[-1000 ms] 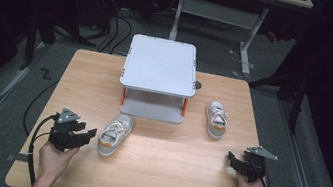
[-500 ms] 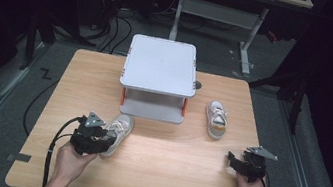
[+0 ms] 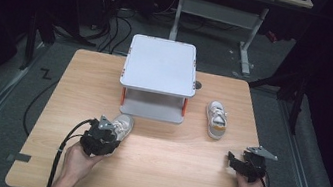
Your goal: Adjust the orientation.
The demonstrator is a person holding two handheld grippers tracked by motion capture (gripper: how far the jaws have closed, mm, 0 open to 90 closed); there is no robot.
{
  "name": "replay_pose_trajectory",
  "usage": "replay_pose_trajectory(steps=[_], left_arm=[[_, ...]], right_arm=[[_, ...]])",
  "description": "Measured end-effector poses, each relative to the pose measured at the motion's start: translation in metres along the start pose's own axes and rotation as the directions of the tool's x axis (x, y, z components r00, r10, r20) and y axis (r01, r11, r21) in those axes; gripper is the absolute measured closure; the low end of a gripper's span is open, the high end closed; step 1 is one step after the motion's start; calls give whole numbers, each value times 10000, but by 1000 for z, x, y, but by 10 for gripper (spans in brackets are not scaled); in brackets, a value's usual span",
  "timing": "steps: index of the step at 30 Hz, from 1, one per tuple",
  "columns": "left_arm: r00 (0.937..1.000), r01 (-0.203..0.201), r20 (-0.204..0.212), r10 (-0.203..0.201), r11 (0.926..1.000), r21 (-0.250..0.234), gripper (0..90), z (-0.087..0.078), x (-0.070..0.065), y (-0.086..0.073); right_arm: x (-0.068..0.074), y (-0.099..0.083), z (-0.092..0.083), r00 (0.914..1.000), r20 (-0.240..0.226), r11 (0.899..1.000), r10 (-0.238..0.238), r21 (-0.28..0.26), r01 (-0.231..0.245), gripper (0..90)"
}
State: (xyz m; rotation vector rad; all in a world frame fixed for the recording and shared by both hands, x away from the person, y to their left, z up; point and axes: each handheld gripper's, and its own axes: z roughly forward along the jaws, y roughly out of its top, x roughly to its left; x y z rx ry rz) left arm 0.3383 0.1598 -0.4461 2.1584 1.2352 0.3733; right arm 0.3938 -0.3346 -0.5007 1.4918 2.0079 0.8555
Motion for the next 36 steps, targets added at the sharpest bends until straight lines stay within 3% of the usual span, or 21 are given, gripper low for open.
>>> replay_pose_trajectory(steps=[11, 12, 22, 27, 36], left_arm=[[9992, 85, 395, -97, 9995, 307, 734, 14, 2, 3], [9984, 134, 544, -148, 9996, 263, 739, 17, 1, 4], [9995, 141, 285, -141, 9999, 25, 825, 17, -1, 4], [9987, 308, 408, -295, 9990, -323, 836, 13, -4, 6], [9978, -153, 643, 180, 9990, -425, 834, 13, -24, 23]], right_arm=[[0, 0, 0, 10000, -3, 10000, -6, -5, 6, 341], [0, 0, 0, 10000, -6, 10000, 2, -4, -2, 341], [0, 0, 0, 10000, -3, 10000, -1, 3, 1, 341], [0, 0, 0, 10000, -16, 10000, -16, -4, 16, 339], [0, 0, 0, 10000, -23, 10000, -17, -4, 17, 338]])
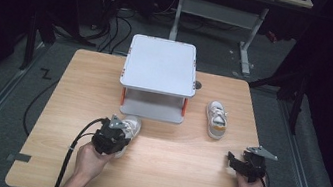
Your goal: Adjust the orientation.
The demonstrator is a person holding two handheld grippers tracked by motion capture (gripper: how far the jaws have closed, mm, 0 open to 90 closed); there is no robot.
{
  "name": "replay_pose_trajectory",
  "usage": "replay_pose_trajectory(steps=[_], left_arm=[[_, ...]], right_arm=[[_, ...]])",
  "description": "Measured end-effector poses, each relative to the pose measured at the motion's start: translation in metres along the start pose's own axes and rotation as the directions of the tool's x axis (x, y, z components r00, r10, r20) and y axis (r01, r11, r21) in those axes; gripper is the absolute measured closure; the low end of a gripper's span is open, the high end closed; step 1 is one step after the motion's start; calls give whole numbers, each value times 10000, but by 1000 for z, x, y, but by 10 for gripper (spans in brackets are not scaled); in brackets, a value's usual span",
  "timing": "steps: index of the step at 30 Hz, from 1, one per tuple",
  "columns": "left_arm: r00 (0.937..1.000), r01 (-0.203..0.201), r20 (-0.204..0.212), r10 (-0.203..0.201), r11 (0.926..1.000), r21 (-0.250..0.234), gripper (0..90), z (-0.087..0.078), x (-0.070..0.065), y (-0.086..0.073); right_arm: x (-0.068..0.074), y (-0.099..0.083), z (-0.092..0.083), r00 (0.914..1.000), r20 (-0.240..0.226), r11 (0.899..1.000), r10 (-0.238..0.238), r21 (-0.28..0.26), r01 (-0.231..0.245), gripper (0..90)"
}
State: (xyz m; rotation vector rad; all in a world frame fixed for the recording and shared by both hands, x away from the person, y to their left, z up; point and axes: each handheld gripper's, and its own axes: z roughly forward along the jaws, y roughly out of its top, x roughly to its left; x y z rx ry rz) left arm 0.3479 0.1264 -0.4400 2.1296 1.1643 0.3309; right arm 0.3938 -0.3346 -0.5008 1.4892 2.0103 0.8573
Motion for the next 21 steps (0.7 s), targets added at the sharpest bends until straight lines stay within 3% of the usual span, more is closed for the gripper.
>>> replay_pose_trajectory(steps=[14, 21], left_arm=[[9991, -180, 396, 178, 9998, 38, 830, 24, -36, 28], [9992, -245, 328, 242, 9997, 98, 831, 39, -52, 38]], right_arm=[[0, 0, 0, 10000, -8, 10000, -8, -2, 8, 336], [0, 0, 0, 10000, -9, 10000, -10, -1, 10, 336]])
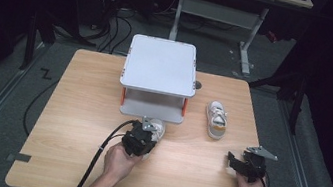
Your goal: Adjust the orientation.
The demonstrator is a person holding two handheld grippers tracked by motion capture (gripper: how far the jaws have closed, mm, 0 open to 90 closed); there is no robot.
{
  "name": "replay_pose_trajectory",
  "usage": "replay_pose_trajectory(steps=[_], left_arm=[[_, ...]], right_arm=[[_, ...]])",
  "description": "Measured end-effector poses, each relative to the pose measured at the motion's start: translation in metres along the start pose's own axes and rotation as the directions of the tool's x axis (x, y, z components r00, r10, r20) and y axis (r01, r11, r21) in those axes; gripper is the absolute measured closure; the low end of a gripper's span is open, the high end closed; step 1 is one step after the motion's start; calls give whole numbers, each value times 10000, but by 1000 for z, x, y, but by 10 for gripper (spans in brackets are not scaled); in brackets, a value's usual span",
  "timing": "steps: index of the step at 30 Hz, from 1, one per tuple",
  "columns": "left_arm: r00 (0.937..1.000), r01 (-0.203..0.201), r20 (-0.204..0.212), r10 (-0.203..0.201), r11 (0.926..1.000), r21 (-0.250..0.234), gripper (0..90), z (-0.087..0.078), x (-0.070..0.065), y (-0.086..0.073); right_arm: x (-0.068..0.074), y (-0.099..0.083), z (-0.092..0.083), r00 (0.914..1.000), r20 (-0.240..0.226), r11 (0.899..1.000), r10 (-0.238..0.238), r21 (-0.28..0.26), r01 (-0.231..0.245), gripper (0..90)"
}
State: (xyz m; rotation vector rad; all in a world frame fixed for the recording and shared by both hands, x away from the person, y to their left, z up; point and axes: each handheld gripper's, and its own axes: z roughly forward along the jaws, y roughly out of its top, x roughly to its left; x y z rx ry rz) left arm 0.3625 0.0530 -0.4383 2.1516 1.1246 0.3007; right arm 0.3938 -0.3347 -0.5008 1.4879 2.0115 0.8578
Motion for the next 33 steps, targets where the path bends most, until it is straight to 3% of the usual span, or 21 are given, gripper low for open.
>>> replay_pose_trajectory(steps=[9, 20, 26, 33], left_arm=[[9999, 45, 131, -51, 9992, 395, 824, 19, -16, 9], [9957, 132, 916, -169, 9991, 414, 714, 25, -24, 14], [9959, 116, 897, -144, 9994, 315, 696, 25, -25, 13], [9941, 122, 1077, -135, 9998, 129, 545, 18, -24, 13]], right_arm=[[0, 0, 0, 10000, -9, 10000, 18, 7, -18, 333], [0, 0, 0, 10000, 3, 10000, 8, 7, -8, 334], [0, 0, 0, 10000, 6, 10000, 9, 6, -9, 333], [0, 0, 0, 10000, 6, 10000, 13, 8, -13, 334]])
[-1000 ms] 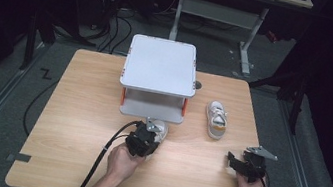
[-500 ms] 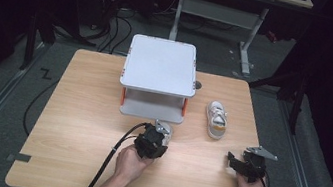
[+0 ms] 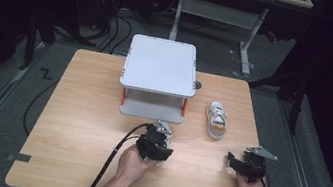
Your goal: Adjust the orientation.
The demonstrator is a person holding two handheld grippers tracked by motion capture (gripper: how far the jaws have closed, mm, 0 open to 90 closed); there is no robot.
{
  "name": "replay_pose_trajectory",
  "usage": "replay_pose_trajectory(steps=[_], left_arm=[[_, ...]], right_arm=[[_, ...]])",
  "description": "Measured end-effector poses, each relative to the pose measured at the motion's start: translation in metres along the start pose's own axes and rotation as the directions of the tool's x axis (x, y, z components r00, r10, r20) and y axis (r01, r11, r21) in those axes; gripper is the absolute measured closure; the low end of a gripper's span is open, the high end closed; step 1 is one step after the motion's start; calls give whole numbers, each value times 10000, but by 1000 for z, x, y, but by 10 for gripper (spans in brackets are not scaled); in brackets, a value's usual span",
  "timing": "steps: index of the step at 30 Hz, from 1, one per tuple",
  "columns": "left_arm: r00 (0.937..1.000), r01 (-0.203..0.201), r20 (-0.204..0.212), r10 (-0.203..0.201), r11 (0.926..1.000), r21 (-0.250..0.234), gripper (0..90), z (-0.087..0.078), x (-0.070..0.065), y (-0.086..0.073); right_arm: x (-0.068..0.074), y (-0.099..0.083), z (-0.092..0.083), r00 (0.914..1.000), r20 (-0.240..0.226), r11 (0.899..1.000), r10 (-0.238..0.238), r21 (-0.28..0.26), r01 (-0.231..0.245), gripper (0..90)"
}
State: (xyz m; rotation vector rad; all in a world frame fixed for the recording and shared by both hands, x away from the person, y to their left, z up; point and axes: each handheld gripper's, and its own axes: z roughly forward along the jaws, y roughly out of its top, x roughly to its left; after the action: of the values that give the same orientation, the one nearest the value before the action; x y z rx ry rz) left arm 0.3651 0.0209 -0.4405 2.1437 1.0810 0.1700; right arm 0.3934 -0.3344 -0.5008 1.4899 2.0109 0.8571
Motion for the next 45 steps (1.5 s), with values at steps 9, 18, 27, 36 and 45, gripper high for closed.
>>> replay_pose_trajectory(steps=[9, 18, 27, 36, 45], left_arm=[[9998, 194, 71, -191, 9987, -474, 459, -12, 5, -2], [9998, 89, -186, -120, 9871, -1600, 425, -35, 19, -9], [9974, 443, -441, -565, 9698, -2397, 400, -59, 45, -20], [9914, 872, -696, -1112, 9549, -2837, 393, -76, 68, -33], [9818, 1155, -1088, -1559, 9437, -3099, 392, -84, 86, -49]], right_arm=[[0, 0, 0, 10000, -5, 10000, -10, -3, 10, 333], [0, 0, 0, 10000, -24, 10000, -47, -4, 47, 331], [0, 0, 0, 10000, -29, 10000, -57, -5, 57, 331], [0, 0, 0, 10000, -59, 10000, -32, 5, 32, 331], [0, 0, 0, 10000, -81, 10000, -48, 1, 48, 331]])
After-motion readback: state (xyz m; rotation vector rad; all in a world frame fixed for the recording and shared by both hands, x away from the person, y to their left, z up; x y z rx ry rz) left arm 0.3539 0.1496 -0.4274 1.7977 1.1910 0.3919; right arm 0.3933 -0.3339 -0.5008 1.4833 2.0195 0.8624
